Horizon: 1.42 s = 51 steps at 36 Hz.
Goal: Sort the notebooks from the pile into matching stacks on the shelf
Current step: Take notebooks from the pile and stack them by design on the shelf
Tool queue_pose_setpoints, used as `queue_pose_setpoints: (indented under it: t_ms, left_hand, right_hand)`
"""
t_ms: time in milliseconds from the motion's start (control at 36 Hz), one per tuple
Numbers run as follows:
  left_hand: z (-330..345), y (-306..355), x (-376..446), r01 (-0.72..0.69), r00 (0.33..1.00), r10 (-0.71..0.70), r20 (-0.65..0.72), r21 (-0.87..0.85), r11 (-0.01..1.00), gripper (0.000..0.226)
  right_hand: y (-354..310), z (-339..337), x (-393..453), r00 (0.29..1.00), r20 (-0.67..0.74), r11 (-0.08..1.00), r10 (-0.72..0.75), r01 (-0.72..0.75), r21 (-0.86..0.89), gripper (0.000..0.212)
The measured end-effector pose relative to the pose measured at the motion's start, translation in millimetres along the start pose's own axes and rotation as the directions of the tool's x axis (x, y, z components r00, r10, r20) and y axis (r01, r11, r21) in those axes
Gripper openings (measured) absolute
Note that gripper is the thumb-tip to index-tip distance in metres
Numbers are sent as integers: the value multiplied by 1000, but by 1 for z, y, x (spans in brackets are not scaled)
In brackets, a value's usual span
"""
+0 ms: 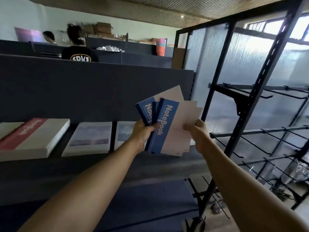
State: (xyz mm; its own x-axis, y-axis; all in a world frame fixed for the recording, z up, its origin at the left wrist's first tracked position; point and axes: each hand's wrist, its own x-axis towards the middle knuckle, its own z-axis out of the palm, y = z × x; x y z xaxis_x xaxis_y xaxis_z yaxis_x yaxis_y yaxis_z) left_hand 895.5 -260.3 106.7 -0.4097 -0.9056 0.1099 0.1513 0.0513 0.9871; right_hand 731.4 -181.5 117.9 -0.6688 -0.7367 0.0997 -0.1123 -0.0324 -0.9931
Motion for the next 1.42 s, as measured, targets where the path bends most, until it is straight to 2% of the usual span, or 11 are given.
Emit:
queue_pose_setpoints:
  t_ms: [111,250,417,556,639,750,833,944,1111,1278,1417]
  left_hand:
    - [14,-17,-12,21,1000,-22,9,68,997,30]
    - [30,-42,-27,92,994,-105,13,376,922,55]
    - [48,-40,-30,112,991,-61,-120,487,866,64]
    - [73,-25,-18,54,986,26,-167,456,888,61]
    - [84,-21,-1,92,979,14,-203,500,861,62]
    - [88,-28,19,183,971,-57,-232,569,802,52]
    - [89,-35,31,203,971,-78,-226,607,768,49]
    - [85,-43,51,219,970,-85,-230,657,721,50]
    - [79,-60,77,204,976,-56,-212,780,591,46]
    - [74,-83,86,218,976,-94,-197,899,380,41]
    - [76,-80,92,129,991,-63,-118,970,206,48]
  right_hand:
    - [15,-12,-3,996,76,998,41,-37,-48,25]
    - [44,-25,-3,975,211,965,67,-10,-263,16]
    - [59,-34,5,952,305,886,-25,162,-434,45]
    - [50,-41,19,991,122,976,50,-23,-218,31]
    - [43,-44,32,994,76,973,83,-64,-220,28]
    - [41,-45,45,996,5,941,90,-84,-327,27]
    - [39,-44,55,998,17,895,55,-42,-445,38]
    - [38,-36,70,999,45,814,2,24,-581,38]
    - [49,-25,91,997,73,753,40,18,-658,36]
    - [71,-15,97,990,120,641,73,46,-766,39]
    - [78,-11,97,989,128,517,67,76,-853,47]
